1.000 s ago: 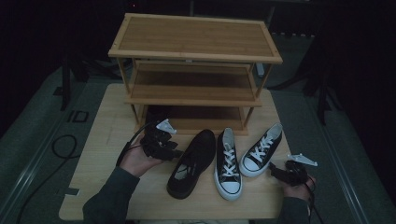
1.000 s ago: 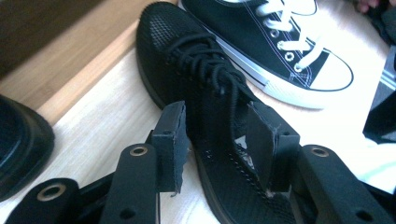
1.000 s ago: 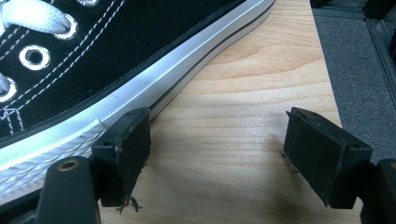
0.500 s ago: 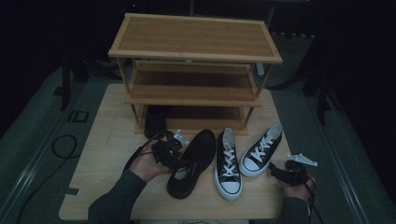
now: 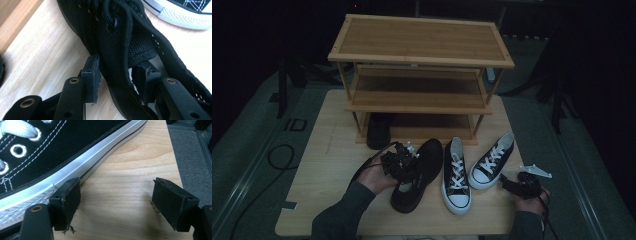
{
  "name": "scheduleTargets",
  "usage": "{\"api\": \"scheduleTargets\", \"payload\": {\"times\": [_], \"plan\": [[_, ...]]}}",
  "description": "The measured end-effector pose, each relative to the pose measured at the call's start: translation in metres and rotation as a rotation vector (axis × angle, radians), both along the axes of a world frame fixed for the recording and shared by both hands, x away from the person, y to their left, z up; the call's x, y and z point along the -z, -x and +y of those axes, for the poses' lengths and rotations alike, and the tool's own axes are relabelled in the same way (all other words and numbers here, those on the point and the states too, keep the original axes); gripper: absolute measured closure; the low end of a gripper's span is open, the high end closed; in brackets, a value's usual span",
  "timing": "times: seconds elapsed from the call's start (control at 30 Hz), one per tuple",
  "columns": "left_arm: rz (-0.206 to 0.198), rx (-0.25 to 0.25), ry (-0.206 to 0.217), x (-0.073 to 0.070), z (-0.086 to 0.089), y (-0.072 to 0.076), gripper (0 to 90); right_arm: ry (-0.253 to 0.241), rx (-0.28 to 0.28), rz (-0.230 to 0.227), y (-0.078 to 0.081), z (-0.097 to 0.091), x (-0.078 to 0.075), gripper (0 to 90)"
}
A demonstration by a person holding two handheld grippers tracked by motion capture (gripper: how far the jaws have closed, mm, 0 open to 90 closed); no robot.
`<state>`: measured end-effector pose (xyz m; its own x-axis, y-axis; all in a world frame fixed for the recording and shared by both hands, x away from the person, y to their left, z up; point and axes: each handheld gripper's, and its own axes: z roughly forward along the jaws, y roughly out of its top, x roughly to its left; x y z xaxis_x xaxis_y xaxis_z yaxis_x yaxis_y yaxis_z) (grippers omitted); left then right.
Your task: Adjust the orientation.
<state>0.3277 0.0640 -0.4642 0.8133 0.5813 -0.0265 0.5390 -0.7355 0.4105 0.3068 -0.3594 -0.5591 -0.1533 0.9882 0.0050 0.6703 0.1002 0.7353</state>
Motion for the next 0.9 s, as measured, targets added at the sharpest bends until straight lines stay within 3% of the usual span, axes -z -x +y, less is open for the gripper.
{"api": "scheduleTargets", "payload": {"times": [0.13, 0.23, 0.33, 0.4, 0.53, 0.63, 0.7, 0.9], "plan": [[-0.045, -0.044, 0.052, -0.011, 0.003, -0.002, 60.8, -0.001, 0.001, 0.0, 0.0, 0.0, 0.0, 22.8], [-0.035, -0.049, 0.054, -0.011, 0.001, -0.005, 60.7, -0.001, 0.002, 0.0, 0.0, 0.0, 0.0, 22.8], [-0.023, -0.043, 0.016, -0.004, -0.004, -0.005, 62.6, -0.002, 0.001, 0.0, 0.0, 0.0, 0.0, 22.8], [-0.022, -0.047, 0.02, -0.001, -0.005, -0.005, 66.4, 0.0, 0.0, 0.0, 0.0, 0.0, 0.0, 22.8], [-0.047, -0.073, 0.019, -0.004, -0.003, -0.005, 77.8, 0.0, 0.0, 0.0, 0.0, 0.0, 0.0, 22.8], [-0.06, -0.093, 0.019, -0.004, 0.001, -0.007, 81.5, -0.003, 0.003, 0.0, 0.0, 0.0, 0.0, 22.8], [-0.065, -0.131, 0.045, -0.004, 0.009, -0.013, 83.0, -0.001, 0.001, 0.0, 0.0, 0.0, 0.0, 22.8], [-0.071, -0.175, 0.096, -0.005, 0.021, -0.023, 84.7, 0.001, 0.0, -0.001, 0.0, 0.0, 0.0, 22.8]]}}
